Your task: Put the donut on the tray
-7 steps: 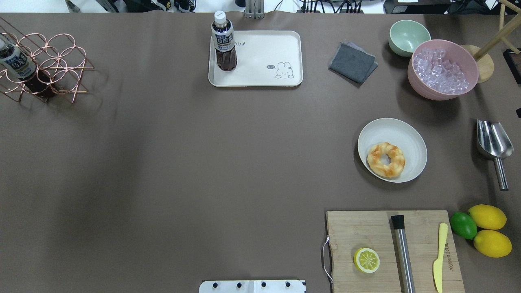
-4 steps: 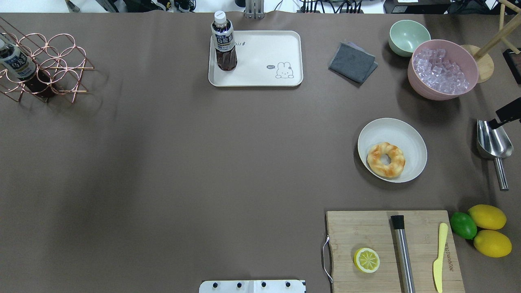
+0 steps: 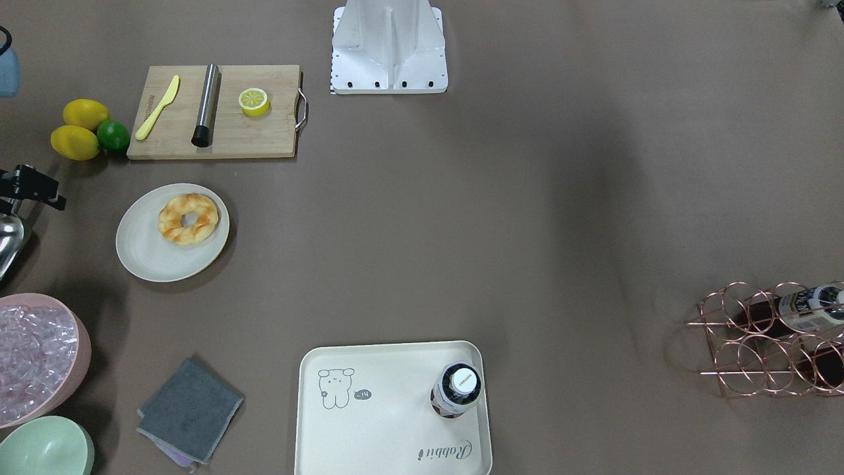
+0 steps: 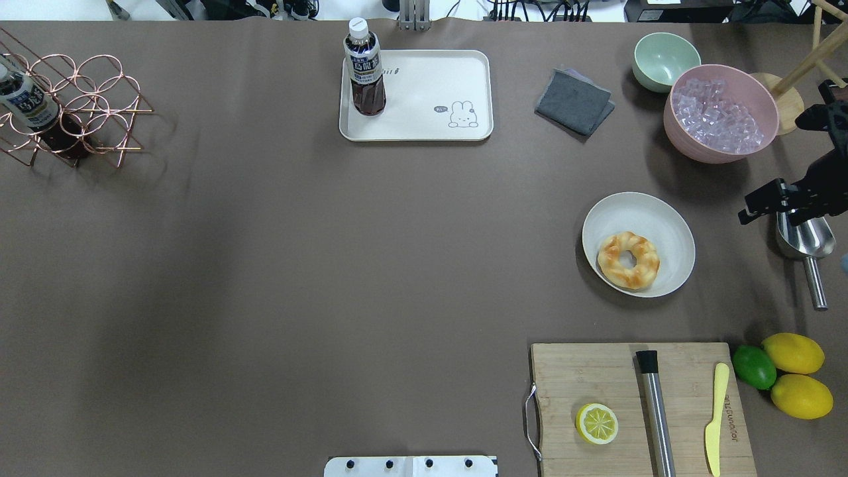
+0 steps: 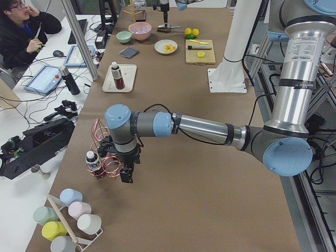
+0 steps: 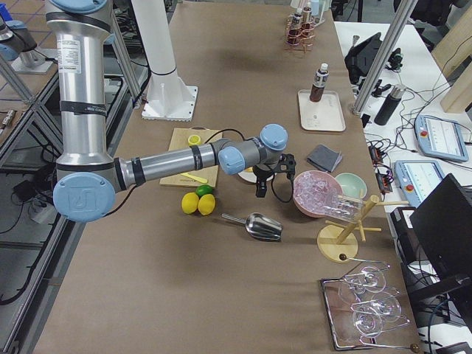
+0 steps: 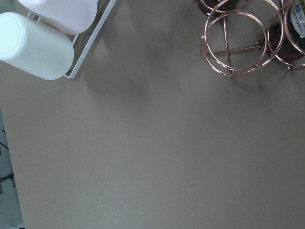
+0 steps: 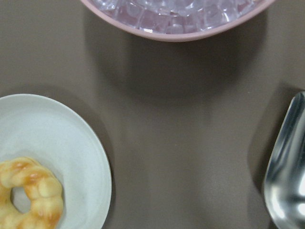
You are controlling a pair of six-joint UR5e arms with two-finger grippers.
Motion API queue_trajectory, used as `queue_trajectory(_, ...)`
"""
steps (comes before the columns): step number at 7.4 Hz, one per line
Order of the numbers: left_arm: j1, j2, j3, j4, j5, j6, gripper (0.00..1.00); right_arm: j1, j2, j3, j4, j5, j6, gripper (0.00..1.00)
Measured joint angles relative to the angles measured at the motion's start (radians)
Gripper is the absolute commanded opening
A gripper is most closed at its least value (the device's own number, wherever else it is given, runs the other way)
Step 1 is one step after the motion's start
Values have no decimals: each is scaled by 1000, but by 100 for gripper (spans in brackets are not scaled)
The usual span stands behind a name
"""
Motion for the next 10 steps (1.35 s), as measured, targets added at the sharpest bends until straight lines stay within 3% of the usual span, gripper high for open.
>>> queue_trajectory(3, 1, -6, 1, 1, 1, -17, 98, -113, 11, -136, 300, -80, 205, 100)
queue_trajectory(6, 8, -15, 3, 4, 1, -44, 98, -174, 57, -165, 352, -113, 261, 98)
queue_trajectory(7, 8, -19, 4, 4, 1, -45, 98, -186, 60, -167, 354, -124, 268, 91)
queue_trajectory(10, 9, -23, 5, 5, 2, -46, 98, -196, 62, -179, 355, -134, 285, 37)
